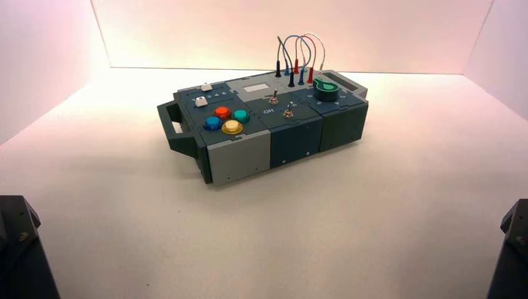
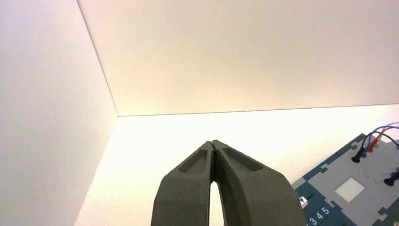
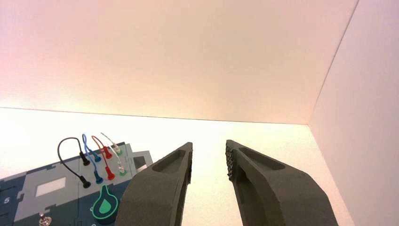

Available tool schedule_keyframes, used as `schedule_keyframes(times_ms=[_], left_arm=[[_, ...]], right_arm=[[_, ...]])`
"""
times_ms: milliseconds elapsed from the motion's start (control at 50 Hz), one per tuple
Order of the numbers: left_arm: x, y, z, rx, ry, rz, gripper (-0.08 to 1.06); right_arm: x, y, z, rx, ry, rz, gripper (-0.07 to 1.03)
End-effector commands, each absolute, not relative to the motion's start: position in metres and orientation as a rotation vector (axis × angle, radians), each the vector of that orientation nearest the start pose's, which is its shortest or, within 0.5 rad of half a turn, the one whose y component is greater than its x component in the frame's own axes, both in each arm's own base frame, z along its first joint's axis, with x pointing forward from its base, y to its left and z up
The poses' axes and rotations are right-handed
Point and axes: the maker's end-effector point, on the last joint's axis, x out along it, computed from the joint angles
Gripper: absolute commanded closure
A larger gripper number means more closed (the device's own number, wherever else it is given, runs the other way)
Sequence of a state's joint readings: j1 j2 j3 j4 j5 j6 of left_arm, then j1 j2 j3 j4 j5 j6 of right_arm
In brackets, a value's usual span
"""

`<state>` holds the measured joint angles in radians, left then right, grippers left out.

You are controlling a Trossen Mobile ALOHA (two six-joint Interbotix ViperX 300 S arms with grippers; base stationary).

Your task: Move the top slider to position 4.

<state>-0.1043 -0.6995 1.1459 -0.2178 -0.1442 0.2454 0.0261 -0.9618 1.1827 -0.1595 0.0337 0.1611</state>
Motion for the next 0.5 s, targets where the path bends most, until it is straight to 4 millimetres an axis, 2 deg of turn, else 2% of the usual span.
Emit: schedule_keyframes(times_ms=[20,260,500], left_arm=[[0.296,-0.024,0.228,0.052,0.261,-0.073,1.01],[0.290,-0.024,0.239,0.051,0.224,-0.073,1.01],[0.290,-0.026,0.235,0.054,0.270,-0.087,1.01]], right_arm=[[0.254,0.007,0.251,0.001,0.215,0.025,0.57],[0.250,0.007,0.257,0.003,0.190,0.025,0.57],[0.251,0.006,0.253,0.004,0.216,0.021,0.57]])
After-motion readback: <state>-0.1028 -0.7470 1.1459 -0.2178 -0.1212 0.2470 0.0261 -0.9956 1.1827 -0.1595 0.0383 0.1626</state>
